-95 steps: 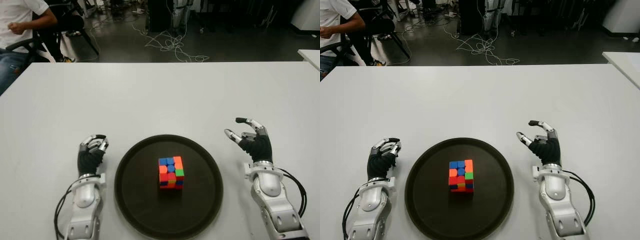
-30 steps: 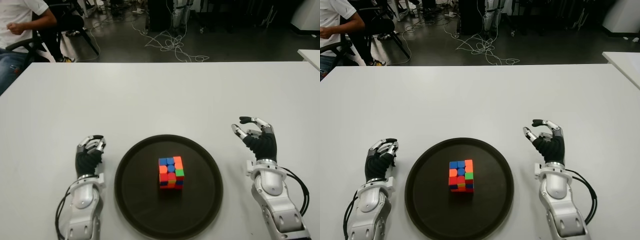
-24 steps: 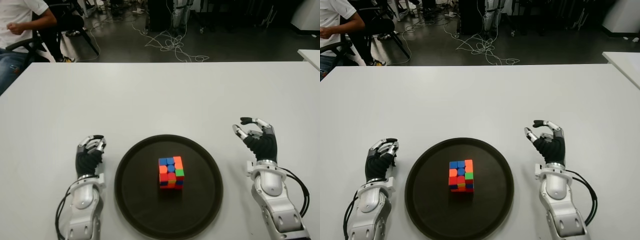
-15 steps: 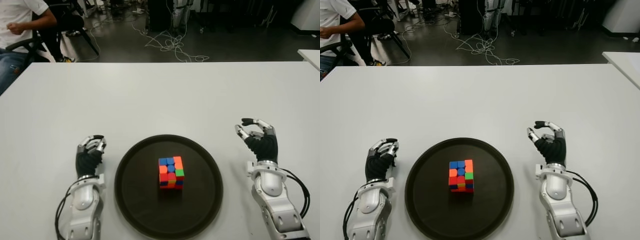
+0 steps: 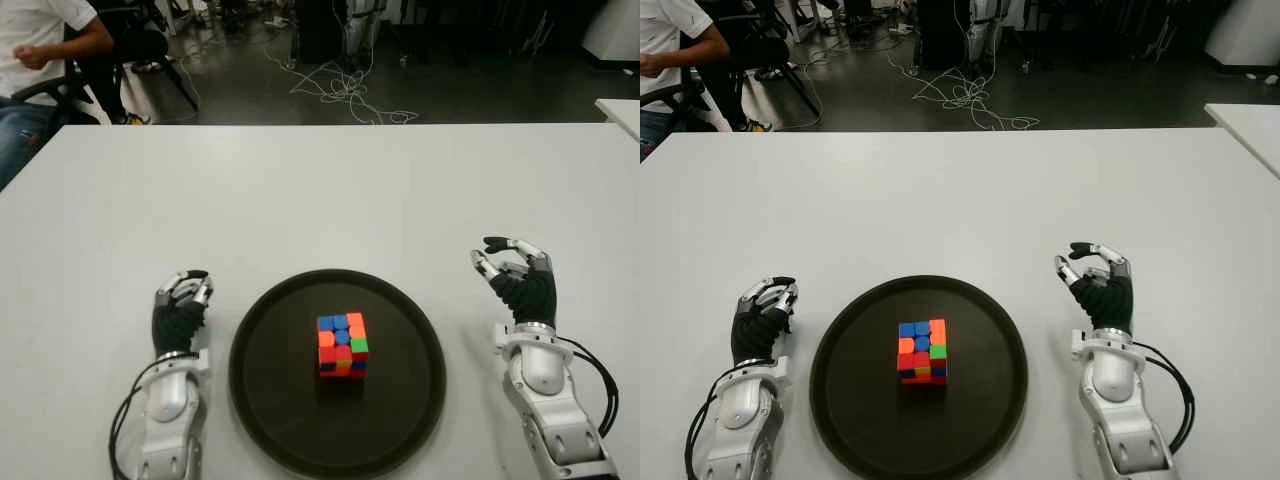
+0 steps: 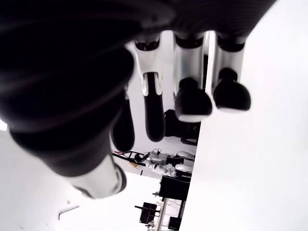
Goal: Pick up the Rubik's Cube and put it in the plate
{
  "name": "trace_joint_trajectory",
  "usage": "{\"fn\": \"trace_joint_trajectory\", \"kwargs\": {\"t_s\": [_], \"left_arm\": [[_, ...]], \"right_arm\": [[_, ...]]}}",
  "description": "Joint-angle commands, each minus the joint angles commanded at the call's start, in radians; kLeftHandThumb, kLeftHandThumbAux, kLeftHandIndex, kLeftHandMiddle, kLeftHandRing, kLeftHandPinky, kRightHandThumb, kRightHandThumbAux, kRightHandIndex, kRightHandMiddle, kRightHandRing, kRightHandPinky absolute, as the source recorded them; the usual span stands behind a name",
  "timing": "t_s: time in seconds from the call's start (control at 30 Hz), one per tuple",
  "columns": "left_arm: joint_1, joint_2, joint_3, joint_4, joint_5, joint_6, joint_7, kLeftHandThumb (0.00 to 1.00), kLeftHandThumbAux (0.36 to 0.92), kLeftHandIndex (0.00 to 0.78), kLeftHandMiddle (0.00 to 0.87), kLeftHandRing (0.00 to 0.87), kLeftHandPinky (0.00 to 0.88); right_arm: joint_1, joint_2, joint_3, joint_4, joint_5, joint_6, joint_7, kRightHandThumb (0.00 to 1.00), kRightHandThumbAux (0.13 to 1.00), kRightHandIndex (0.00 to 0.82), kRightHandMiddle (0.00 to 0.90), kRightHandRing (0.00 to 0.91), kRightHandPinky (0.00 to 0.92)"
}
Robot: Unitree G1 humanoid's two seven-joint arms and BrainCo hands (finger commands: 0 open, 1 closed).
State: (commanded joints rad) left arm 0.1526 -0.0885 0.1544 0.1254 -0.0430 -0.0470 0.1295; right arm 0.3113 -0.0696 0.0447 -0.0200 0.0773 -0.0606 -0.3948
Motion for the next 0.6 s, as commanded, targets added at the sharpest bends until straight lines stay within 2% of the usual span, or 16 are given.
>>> {"fn": "trace_joint_trajectory", "kwargs": {"t_s": [0.4, 0.6], "left_arm": [[0.004, -0.006, 0.002, -0.008, 0.007, 0.019, 0.009, 0.71, 0.706, 0.443, 0.791, 0.821, 0.822], [0.001, -0.009, 0.004, -0.014, 0.005, 0.027, 0.013, 0.71, 0.706, 0.443, 0.789, 0.817, 0.82]], "right_arm": [[0.001, 0.0, -0.002, 0.042, 0.014, -0.075, 0.022, 0.334, 0.829, 0.694, 0.807, 0.834, 0.836], [-0.003, -0.001, -0.003, 0.048, 0.012, -0.074, 0.019, 0.32, 0.83, 0.691, 0.808, 0.836, 0.841]]}}
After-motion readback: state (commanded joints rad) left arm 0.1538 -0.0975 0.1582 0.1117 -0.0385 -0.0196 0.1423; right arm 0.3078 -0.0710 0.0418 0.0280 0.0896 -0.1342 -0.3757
